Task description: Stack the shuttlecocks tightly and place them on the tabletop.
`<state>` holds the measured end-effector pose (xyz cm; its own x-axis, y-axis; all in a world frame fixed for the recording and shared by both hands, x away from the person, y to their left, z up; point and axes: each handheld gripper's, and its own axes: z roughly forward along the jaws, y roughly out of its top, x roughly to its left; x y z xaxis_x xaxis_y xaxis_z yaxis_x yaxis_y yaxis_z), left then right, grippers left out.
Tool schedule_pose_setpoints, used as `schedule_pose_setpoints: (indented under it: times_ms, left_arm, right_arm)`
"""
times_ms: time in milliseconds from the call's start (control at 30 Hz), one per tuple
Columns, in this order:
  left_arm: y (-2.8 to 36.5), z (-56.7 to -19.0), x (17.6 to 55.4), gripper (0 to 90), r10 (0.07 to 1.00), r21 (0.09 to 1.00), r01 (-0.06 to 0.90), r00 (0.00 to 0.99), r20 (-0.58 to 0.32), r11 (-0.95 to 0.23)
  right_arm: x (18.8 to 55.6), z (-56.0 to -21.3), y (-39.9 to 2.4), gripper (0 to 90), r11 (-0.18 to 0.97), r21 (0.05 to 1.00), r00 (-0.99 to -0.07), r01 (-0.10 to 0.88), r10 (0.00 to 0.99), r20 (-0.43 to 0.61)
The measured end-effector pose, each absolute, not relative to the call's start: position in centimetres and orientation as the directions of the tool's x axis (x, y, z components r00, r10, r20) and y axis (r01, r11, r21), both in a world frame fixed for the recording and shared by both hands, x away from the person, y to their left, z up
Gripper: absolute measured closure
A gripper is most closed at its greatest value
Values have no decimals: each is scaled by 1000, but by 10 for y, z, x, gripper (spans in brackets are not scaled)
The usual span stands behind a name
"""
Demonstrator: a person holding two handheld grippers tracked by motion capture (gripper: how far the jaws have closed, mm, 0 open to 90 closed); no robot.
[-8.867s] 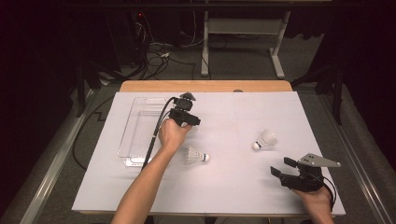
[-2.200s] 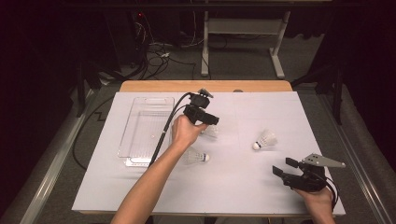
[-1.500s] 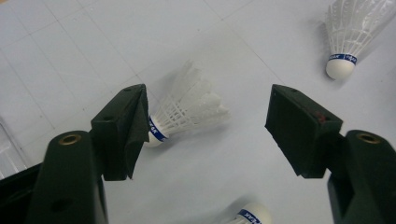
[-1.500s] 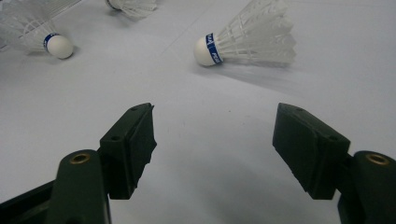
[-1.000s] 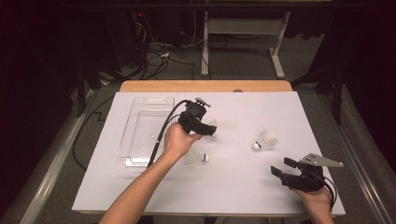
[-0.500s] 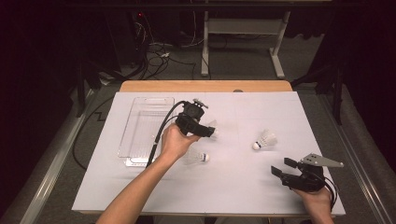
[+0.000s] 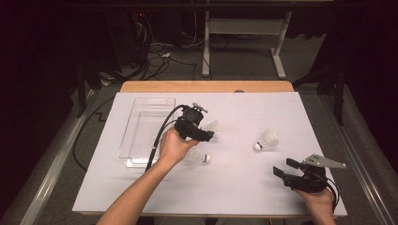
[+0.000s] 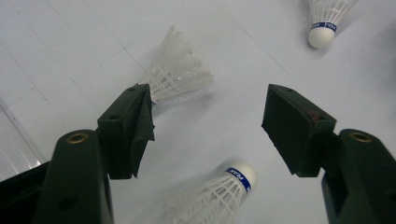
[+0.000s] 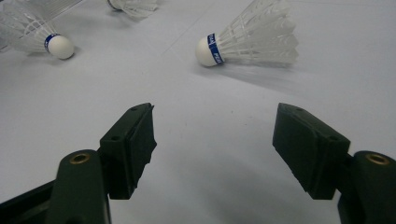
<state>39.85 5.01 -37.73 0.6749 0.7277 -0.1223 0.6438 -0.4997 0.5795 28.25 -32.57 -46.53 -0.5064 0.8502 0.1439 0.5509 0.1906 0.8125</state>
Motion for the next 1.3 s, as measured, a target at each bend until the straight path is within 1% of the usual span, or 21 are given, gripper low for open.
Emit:
schedule_pose_setpoints:
  times_ms: [500, 600, 800, 933, 1033, 1200, 1300]
  left_arm:
    - [61, -387, 388, 342, 734, 569, 652, 668, -118, -501]
    - [67, -387, 385, 343, 740, 587, 656, 658, -137, -475]
    - [77, -391, 382, 342, 743, 585, 665, 652, -150, -465]
    - [82, -395, 378, 343, 742, 573, 666, 655, -143, -478]
    - [83, -394, 375, 343, 744, 583, 662, 653, -141, -470]
    - [87, -392, 371, 344, 734, 576, 654, 666, -131, -491]
    - [88, -395, 367, 345, 733, 579, 656, 666, -141, -484]
  right_arm:
    - [282, -466, -327, 299, 186, 812, -500, 554, 854, 146]
    - [283, -466, -327, 299, 191, 813, -502, 550, 853, 140]
    - [283, -466, -325, 299, 197, 810, -507, 552, 851, 138]
    - [283, -466, -326, 299, 194, 811, -506, 552, 851, 140]
    - [283, -466, -325, 299, 195, 810, -505, 553, 851, 140]
    - [282, -465, -326, 299, 196, 814, -508, 547, 851, 137]
    - [282, -465, -325, 299, 201, 811, -511, 550, 849, 136]
